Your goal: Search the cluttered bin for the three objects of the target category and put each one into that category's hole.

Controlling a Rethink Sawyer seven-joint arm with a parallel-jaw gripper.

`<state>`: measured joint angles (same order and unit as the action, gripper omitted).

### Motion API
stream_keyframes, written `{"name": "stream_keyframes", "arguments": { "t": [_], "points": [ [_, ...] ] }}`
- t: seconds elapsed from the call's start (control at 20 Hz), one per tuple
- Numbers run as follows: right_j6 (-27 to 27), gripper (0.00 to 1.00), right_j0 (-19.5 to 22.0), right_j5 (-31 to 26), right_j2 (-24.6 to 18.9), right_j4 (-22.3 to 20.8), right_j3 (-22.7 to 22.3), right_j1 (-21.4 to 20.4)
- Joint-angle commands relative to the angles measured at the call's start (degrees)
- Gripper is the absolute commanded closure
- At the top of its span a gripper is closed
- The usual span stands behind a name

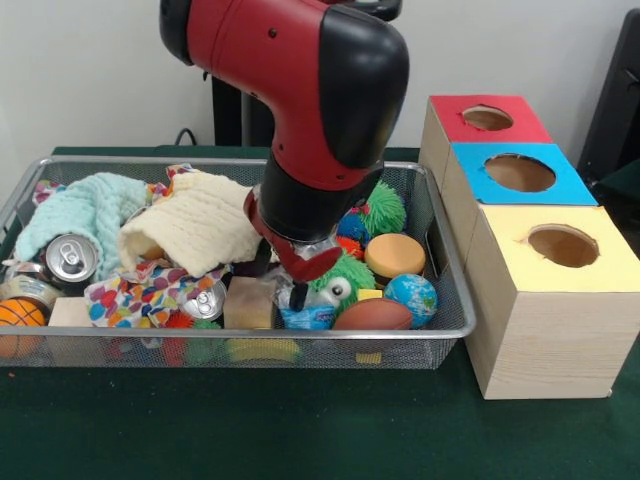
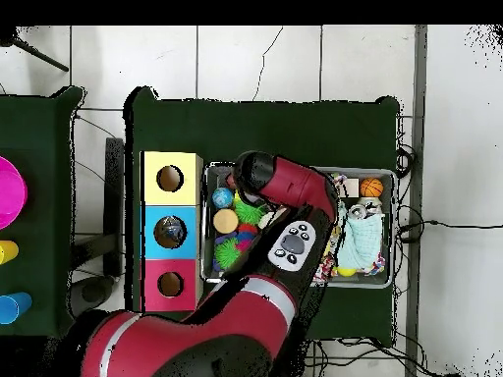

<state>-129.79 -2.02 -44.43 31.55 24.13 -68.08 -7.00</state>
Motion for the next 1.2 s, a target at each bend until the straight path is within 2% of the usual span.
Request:
{"name": "stream_keyframes", "arguments": {
  "t": [0.05, 0.2, 0.35, 0.6, 0.8, 1.2],
  "points": [
    [-4.5, 0.0, 4.1, -7.0, -13.3, 2.7, -2.2, 1.0],
    [-3.9, 0.0, 5.8, -14.6, -16.2, 3.7, -1.8, -1.3],
    [-4.4, 0.0, 7.5, -19.9, -21.0, 6.6, -4.3, -4.2],
    [-2.8, 0.0, 8.8, -21.0, -23.8, 7.2, -5.9, -5.9],
    [-2.1, 0.0, 9.5, -21.0, -24.8, 6.3, -5.4, -5.6],
    [-2.2, 0.0, 6.9, -9.7, -20.4, -0.1, -3.6, -3.6]
  ]
}}
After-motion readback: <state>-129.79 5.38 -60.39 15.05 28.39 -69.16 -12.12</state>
